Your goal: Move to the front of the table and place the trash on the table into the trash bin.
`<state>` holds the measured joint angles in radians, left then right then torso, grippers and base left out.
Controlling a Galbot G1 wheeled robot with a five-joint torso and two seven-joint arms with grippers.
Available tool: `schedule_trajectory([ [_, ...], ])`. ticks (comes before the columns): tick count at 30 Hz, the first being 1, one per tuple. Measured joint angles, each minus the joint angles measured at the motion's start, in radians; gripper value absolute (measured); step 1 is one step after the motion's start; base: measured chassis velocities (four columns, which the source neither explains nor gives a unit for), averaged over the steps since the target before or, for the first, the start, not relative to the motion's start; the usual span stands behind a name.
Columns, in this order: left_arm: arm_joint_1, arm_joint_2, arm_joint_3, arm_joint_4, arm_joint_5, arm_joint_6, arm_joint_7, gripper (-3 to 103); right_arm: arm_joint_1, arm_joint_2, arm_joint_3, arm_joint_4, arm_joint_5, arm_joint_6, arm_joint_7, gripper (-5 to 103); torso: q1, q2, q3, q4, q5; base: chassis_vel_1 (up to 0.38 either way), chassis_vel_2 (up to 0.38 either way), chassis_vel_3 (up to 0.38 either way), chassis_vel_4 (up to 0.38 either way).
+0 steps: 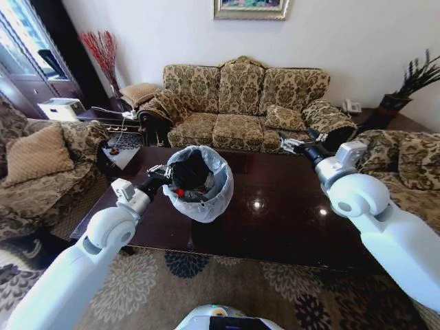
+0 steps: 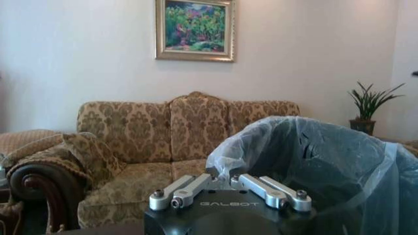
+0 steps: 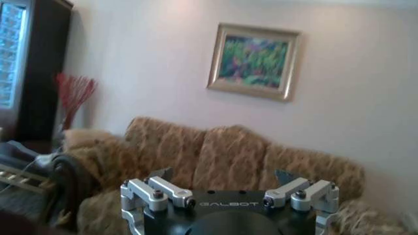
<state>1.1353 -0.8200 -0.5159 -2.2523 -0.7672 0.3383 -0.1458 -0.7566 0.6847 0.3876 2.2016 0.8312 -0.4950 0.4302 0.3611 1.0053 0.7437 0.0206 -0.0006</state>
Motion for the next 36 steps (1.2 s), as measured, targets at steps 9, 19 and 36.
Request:
schedule_trajectory([
  [9,0.0,0.0,0.0,0.0,0.0,0.0,0.0,3,-0.17,0.048,0.068,0.02,0.04,0.011,-0.001,100,0.0,0.0,0.0,-0.0004,0.0008,0.0,0.0,0.0,0.0],
  [19,0.0,0.0,0.0,0.0,0.0,0.0,0.0,3,-0.303,0.07,0.103,0.081,-0.044,-0.001,-0.001,100,0.0,0.0,0.0,-0.0004,0.0006,0.0,0.0,0.0,0.0],
  [36,0.0,0.0,0.0,0.0,0.0,0.0,0.0,3,-0.428,0.079,0.112,0.134,-0.113,0.002,-0.012,100,0.0,0.0,0.0,-0.0003,0.0003,0.124,-0.128,-0.134,0.137],
])
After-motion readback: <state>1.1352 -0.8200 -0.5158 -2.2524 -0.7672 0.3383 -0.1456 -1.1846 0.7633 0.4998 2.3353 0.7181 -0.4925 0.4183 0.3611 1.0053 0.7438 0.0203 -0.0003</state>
